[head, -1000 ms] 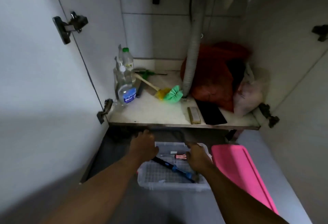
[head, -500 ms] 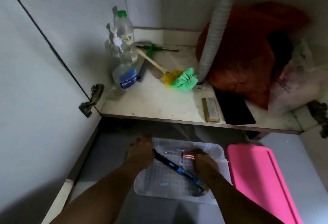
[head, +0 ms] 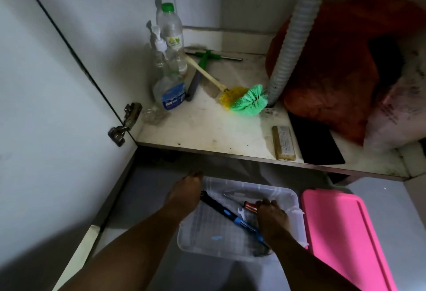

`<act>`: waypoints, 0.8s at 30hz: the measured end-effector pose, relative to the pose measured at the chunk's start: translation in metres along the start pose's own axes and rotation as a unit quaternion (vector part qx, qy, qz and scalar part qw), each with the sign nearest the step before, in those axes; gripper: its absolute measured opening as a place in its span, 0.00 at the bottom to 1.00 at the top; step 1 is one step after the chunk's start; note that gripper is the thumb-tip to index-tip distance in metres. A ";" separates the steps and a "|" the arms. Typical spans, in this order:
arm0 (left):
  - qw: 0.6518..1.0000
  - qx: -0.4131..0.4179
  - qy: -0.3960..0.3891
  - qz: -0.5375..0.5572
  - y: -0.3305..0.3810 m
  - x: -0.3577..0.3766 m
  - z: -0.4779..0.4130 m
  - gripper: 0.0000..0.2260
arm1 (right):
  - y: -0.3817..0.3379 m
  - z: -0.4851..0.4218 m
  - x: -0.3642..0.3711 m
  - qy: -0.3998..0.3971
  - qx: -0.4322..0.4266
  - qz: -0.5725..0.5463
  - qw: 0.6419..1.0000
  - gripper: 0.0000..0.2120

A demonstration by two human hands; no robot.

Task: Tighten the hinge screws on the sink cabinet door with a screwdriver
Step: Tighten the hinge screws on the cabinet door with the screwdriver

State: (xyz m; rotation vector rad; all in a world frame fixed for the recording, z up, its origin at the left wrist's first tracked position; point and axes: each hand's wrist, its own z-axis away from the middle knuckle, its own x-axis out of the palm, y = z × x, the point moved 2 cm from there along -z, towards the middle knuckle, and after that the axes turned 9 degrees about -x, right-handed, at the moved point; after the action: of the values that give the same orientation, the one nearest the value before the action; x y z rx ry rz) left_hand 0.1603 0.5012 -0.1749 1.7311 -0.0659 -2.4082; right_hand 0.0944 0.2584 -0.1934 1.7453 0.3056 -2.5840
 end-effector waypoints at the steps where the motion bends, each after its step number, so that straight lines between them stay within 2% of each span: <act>1: 1.000 -0.001 0.000 0.002 0.000 -0.001 0.000 0.24 | -0.001 0.002 -0.002 -0.001 0.000 -0.003 1.000 0.19; 5: 1.000 -0.003 -0.006 0.004 0.001 -0.003 0.002 0.25 | -0.004 0.014 -0.010 0.005 0.009 -0.018 1.000 0.22; 8: 1.000 0.005 -0.003 -0.004 0.001 -0.012 0.008 0.30 | -0.004 0.027 -0.021 0.017 -0.001 -0.010 1.000 0.26; 10: 1.000 0.011 0.000 -0.008 0.000 -0.023 0.016 0.31 | -0.006 0.036 -0.036 0.036 -0.010 0.002 0.999 0.24; 13: 0.999 0.027 0.024 -0.033 -0.002 -0.057 0.034 0.26 | -0.015 0.048 -0.066 0.095 -0.001 0.015 0.995 0.20; 18: 0.988 0.046 0.121 -0.087 -0.018 -0.154 0.071 0.26 | -0.043 0.065 -0.138 0.162 -0.005 -0.026 0.986 0.22; 21: 0.961 0.066 0.221 -0.155 -0.032 -0.220 0.106 0.20 | -0.071 0.081 -0.191 0.222 -0.046 -0.003 0.974 0.17; 24: 0.932 0.070 0.279 -0.221 -0.035 -0.283 0.145 0.18 | -0.103 0.099 -0.244 0.305 -0.051 -0.005 0.951 0.17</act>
State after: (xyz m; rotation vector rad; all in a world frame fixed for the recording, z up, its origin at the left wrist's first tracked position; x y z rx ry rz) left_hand 0.1065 0.5732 0.1323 2.6751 0.2602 -2.0923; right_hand 0.0839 0.3181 0.0824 2.4553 0.4378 -1.9163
